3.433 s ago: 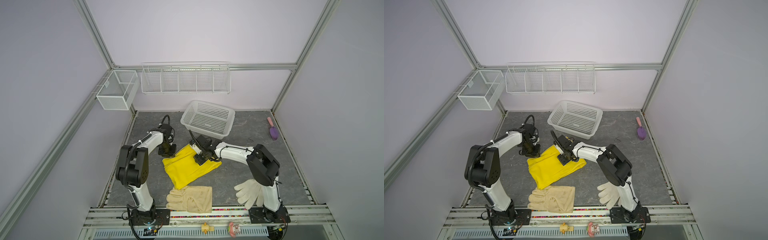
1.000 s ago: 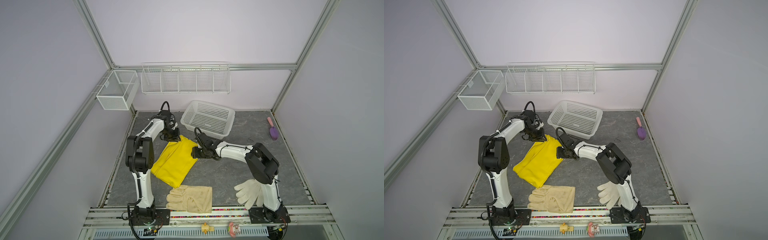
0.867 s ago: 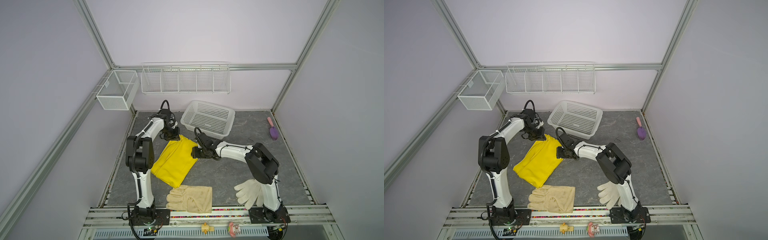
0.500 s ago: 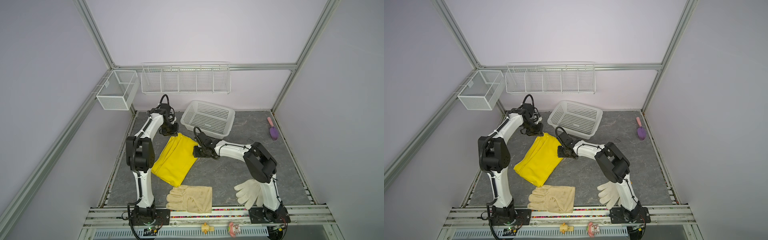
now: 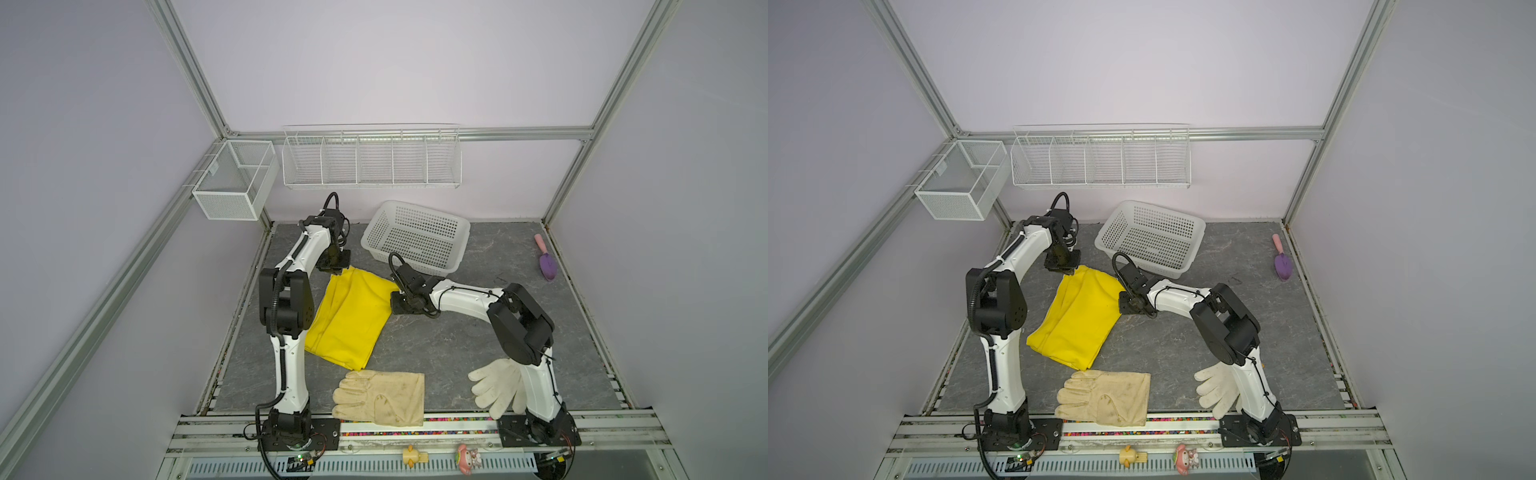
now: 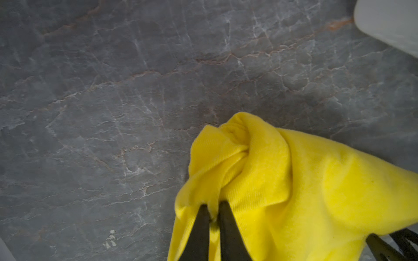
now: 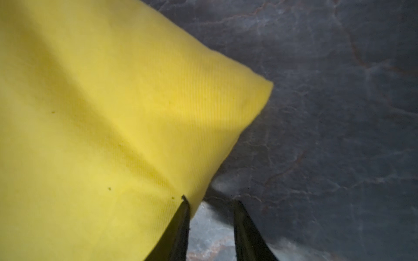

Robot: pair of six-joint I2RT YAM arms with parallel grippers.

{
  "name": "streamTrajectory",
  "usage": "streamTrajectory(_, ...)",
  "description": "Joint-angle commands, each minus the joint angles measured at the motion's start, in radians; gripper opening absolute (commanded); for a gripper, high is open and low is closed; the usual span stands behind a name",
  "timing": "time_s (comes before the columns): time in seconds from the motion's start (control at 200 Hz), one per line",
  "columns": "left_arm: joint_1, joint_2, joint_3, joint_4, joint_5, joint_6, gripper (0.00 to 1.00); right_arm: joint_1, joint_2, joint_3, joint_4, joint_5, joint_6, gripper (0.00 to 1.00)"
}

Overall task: Fold and stack the trousers
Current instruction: Smooth out the trousers at the middle-left of the table.

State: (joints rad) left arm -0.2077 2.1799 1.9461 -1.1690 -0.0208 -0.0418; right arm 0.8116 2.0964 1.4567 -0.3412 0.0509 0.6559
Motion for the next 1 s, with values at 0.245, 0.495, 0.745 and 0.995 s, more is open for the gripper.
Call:
streamTrajectory(0.245, 0.004, -0.105, -0.042, -0.051, -0.031, -0.042, 0.40, 0.035, -0.109, 0.014, 0.073, -0.112, -0.104, 0.49)
streamTrajectory(0.495, 0.002, -0.284, -0.341, 0.050, 0.175, -0.155, 0.42, 0.064, -0.038, 0.078, 0.064, -0.102, -0.100, 0.54)
streamTrajectory(0.745, 0.002, -0.239, -0.400, 0.114, 0.090, -0.130, 0.35, 0.080, 0.045, 0.121, 0.047, -0.089, -0.107, 0.53)
streamTrajectory(0.995, 0.030, -0.205, -0.412, 0.175, 0.156, -0.124, 0.28, 0.086, 0.083, 0.124, 0.030, -0.063, -0.110, 0.53)
